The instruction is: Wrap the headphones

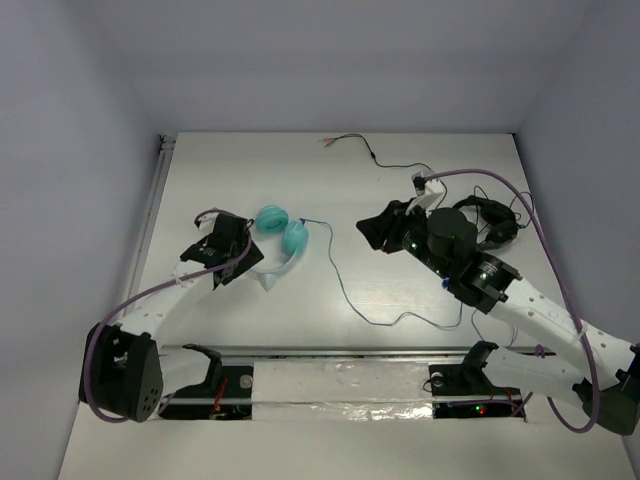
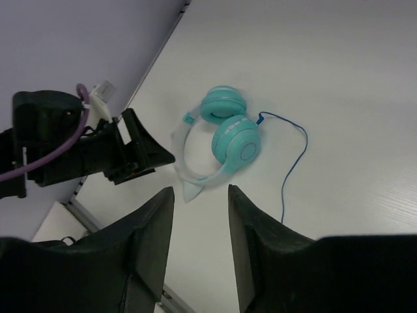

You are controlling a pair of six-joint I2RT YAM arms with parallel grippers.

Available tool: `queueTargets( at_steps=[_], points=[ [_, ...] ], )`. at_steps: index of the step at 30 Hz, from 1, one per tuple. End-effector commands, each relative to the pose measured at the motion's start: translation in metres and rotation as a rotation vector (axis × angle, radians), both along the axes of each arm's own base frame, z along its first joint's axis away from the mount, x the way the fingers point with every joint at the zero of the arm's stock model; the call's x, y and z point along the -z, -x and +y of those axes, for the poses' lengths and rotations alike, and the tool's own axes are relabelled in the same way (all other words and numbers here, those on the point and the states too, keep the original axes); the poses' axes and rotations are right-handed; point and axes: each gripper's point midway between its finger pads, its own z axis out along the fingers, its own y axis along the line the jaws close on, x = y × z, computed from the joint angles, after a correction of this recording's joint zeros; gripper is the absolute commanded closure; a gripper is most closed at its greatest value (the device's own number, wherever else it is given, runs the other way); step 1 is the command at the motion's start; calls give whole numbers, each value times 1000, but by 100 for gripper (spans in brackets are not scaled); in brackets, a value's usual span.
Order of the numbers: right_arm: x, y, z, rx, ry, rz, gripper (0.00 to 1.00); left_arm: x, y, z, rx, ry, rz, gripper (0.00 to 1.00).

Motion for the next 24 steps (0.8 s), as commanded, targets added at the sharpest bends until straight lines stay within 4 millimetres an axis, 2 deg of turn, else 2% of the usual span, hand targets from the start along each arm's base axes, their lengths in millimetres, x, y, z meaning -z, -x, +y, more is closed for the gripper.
queueTargets(
  at_steps=[1, 5, 6, 8, 12, 16, 19, 22, 23, 24],
  points=[
    [-14, 6, 15, -81, -53, -53, 54, 9, -14, -3, -50, 6, -49, 39],
    [-1, 6, 22, -110, -40, -28, 53, 30, -15, -5, -60, -15, -10, 39],
    [-6, 5, 24, -114, -61, -43, 53, 34, -18, -6, -69, -8, -12, 39],
    [-5, 6, 26, -122, -65, -38, 53, 44, -17, -13, -57, -13, 11, 40],
    [-3, 9, 27, -139, -73, -41, 53, 56, -21, -18, -71, -15, 13, 40],
    [2, 9, 28, -140, -67, -34, 53, 65, -21, -11, -102, -47, 20, 44],
    [6, 8, 27, -130, -56, -25, 53, 72, -17, -4, -112, -81, 26, 56],
    [13, 2, 22, -88, -36, -8, 53, 75, -17, -3, -90, -96, 21, 83],
    [19, 1, 20, -76, -23, 3, 53, 76, -17, -2, -77, -109, 27, 100],
    [20, -1, 18, -62, -16, 4, 53, 74, -18, -1, -72, -120, 29, 100]
  ],
)
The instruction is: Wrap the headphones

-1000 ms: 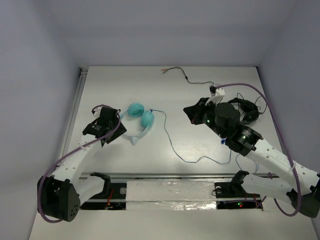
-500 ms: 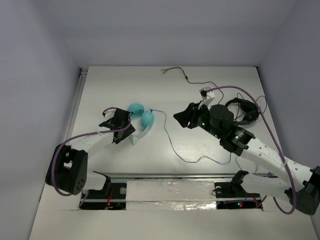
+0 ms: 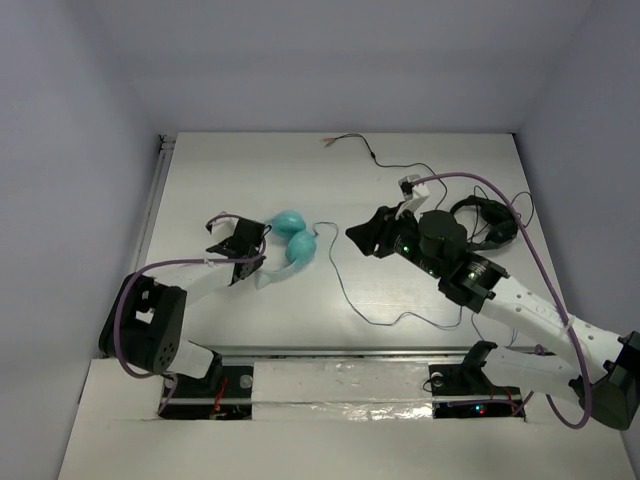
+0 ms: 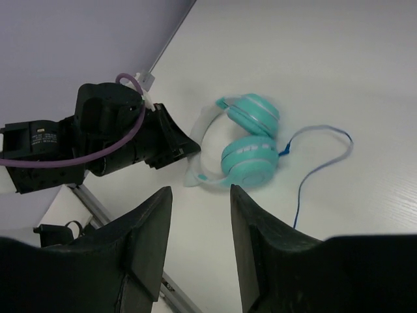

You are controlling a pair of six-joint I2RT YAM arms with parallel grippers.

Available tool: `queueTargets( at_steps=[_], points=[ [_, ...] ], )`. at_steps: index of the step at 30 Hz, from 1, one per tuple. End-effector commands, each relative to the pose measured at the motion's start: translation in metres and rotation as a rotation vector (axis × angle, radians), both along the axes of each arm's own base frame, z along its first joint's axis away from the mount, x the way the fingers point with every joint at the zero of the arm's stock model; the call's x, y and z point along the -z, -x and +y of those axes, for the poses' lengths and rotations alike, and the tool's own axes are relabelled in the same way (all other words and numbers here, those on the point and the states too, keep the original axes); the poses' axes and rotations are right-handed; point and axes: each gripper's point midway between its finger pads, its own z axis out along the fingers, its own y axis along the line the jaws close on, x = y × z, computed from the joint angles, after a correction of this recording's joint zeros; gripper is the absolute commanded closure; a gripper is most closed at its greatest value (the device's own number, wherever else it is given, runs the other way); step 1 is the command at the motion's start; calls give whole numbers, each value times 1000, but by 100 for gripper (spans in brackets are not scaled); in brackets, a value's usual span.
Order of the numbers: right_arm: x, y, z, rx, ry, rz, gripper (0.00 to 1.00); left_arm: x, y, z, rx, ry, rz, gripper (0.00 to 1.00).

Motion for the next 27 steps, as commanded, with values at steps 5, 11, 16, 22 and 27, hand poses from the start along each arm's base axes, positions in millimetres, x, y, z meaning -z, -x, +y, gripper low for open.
queueTargets(
  at_steps=[5, 11, 16, 22, 27],
  points=[
    [18, -4, -2, 22, 26, 6, 65, -32, -1, 7, 104, -95, -27, 100],
    [34, -6, 10, -27, 56, -1, 46, -137, -14, -12, 287, -72, -191, 100],
    [48, -17, 14, -9, 76, 19, 22, -218, -17, -31, 413, -23, -303, 100],
    [67, -27, -3, 72, 92, 26, 22, -268, -20, -42, 516, 19, -351, 100],
    [79, -32, 4, 67, 56, 39, 22, -302, -19, -51, 580, 81, -410, 100]
  ],
)
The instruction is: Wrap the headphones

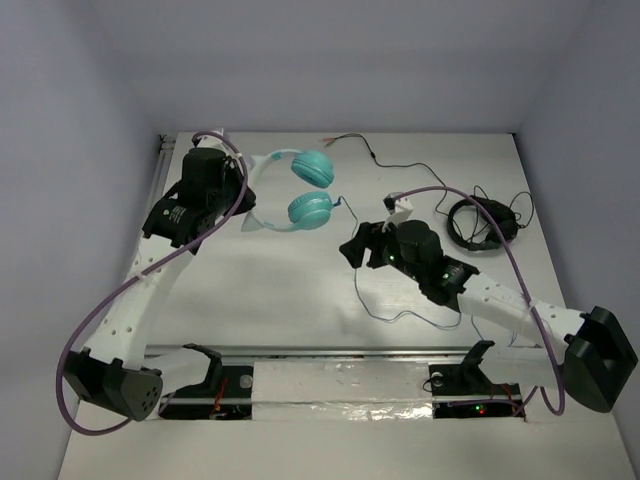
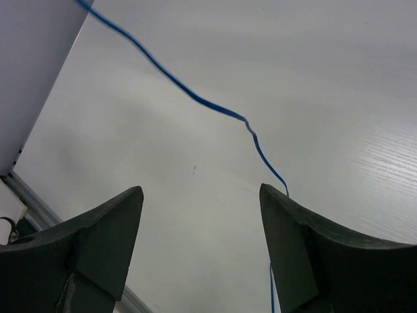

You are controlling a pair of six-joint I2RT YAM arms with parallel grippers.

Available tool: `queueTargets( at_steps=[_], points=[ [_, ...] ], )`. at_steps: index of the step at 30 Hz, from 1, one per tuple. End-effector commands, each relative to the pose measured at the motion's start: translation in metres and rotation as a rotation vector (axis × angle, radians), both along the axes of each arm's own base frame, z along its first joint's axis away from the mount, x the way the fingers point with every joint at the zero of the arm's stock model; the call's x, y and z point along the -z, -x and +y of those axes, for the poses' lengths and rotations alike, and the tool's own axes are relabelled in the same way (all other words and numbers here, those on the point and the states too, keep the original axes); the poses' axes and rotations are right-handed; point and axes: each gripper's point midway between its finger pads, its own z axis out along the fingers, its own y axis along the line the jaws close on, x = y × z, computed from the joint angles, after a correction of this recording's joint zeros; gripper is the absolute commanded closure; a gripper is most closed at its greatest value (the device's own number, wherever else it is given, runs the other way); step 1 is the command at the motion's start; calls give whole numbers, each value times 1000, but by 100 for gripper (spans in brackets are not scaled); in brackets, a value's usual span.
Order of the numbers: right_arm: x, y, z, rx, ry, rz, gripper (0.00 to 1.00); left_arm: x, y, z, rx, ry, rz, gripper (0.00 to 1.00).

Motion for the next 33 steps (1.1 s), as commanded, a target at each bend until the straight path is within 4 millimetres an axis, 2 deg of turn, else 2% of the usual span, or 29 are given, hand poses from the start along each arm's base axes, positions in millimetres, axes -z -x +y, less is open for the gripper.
queueTargets(
  at_steps=[1, 3, 4, 6, 12, 15, 19, 22, 24, 26, 30, 31, 33],
  points=[
    [-11, -12, 10, 8, -83, -52, 22, -42, 4, -16, 110, 88, -72, 100],
    [-7, -14, 15, 0, -97, -49, 23, -49, 3, -14, 119, 108, -76, 100],
    [0, -13, 17, -11, -90, -35, 23, -57, 5, -19, 147, 127, -87, 100],
    [0, -13, 19, -17, -102, -36, 24, -65, 4, -18, 148, 134, -102, 100],
    [2, -15, 13, 14, -114, -64, 27, -85, 4, -19, 159, 155, -146, 100],
    [17, -21, 19, 2, -103, -42, 27, -87, 4, -24, 189, 184, -136, 100],
    [33, -29, 19, 21, -78, -28, 27, -101, 6, -25, 205, 200, -153, 100],
    [36, -22, 27, -28, -106, -3, 29, -113, 8, -23, 205, 205, -176, 100],
    [43, -17, 27, -36, -122, 12, 30, -120, 5, -19, 197, 212, -193, 100],
    [48, -14, 25, -30, -132, 37, 30, -129, 4, -24, 220, 235, -210, 100],
    [51, -1, 24, -53, -167, 69, 30, -142, -5, -24, 217, 270, -251, 100],
    [53, 3, 25, -66, -180, 85, 31, -141, -6, -25, 222, 278, -250, 100],
    [62, 7, 28, -85, -179, 113, 41, -145, -10, -29, 223, 313, -271, 100]
  ],
)
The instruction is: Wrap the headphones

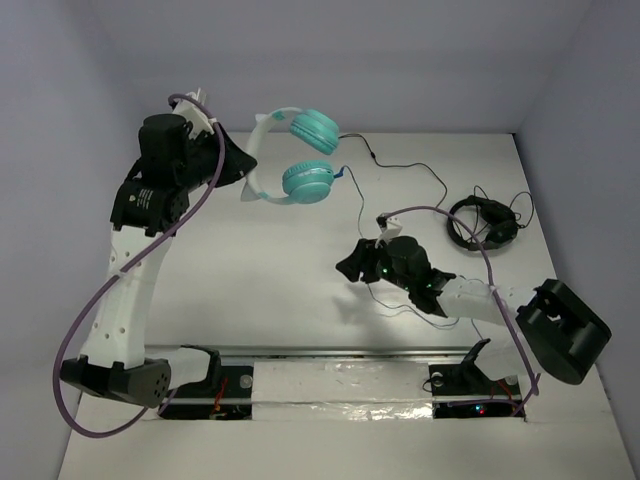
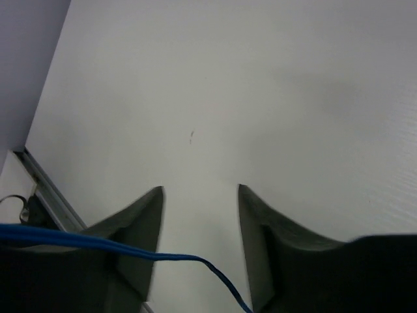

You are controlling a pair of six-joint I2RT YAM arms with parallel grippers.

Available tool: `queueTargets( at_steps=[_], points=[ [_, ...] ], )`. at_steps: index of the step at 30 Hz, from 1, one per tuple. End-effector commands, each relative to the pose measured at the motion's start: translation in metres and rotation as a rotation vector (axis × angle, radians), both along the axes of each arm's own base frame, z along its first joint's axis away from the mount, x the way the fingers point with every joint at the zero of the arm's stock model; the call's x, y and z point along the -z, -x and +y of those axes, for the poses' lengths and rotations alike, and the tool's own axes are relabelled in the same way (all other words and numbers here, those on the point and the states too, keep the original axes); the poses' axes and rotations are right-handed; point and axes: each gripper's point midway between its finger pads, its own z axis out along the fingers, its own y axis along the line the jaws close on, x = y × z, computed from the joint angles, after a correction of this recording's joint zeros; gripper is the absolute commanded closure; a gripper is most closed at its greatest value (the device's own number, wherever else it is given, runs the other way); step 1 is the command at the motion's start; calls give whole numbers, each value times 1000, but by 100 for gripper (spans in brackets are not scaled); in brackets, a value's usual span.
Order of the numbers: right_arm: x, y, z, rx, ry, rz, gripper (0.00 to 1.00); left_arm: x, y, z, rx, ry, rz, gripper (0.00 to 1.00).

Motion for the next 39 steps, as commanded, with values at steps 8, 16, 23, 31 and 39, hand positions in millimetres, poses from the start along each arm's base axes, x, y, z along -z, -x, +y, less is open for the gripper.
queueTargets(
  at_steps=[8, 16, 23, 31, 39],
  points=[
    [-7, 32, 15, -89, -62, 92, 98, 0, -30, 9, -121, 122, -78, 100],
    [2, 67, -11, -129, 347, 179, 100, 41, -40, 49, -353, 59, -61, 100],
    [-39, 94, 10, -204, 448, 137, 100, 63, -19, 98, -556, -81, -82, 100],
    [-43, 120, 57, -381, 652, 76, 100, 105, -15, 75, -442, -48, -17, 100],
    [-111, 120, 79, -462, 626, -32, 100, 134, -4, 73, -365, -132, 18, 100]
  ],
)
